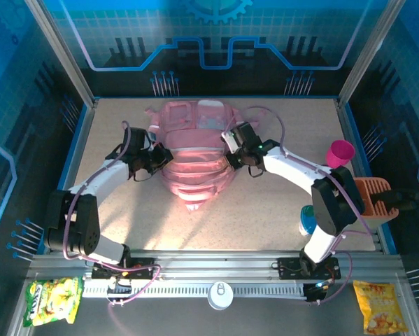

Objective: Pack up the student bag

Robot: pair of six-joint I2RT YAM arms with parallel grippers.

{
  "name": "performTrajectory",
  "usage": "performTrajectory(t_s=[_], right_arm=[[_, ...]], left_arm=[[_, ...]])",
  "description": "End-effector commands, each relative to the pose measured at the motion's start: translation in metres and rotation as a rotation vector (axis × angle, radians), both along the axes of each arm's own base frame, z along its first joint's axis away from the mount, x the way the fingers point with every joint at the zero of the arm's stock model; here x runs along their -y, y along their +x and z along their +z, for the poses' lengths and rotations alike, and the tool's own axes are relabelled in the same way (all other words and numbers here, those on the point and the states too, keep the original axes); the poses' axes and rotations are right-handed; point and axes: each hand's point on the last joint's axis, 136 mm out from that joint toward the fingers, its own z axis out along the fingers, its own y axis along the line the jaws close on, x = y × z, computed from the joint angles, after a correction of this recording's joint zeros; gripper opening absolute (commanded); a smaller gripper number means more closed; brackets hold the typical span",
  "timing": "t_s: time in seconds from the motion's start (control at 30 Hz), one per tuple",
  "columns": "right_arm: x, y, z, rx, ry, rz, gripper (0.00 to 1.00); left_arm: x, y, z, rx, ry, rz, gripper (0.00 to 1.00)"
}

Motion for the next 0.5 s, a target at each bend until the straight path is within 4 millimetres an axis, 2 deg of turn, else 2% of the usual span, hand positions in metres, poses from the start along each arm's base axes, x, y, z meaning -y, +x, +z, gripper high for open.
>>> performTrajectory(t_s=[0.0,0.17,0.3,0.33,0.4,0.47], right_arm=[[0.028,0.017,-0.005,-0.034,-0.086,-0.019,0.21],[0.030,0.046,0.011,-0.001,-0.039,-0.073,0.26],[0.025,0.052,0.026,0.000,0.033,-0.144,0.34],[0.026,0.049,0.031,0.006,0.057,-0.161,0.37],[0.025,0.040,0.045,0.027,0.116,-0.171,0.44],[0.029,0.028,0.066,0.086,0.174,-0.177,0.55]], left_arm=[[-0.012,-0.001,0.000,0.019,0.093,-0.095,0.00],[-0.003,0.001,0.005,0.033,0.084,-0.181,0.00],[-0.001,0.002,0.010,0.060,0.074,-0.186,0.00],[-0.002,0.002,0.013,0.071,0.076,-0.179,0.03],[-0.010,0.002,0.021,0.089,0.107,-0.129,0.22],[-0.022,0.001,0.030,0.119,0.161,-0.068,0.33]])
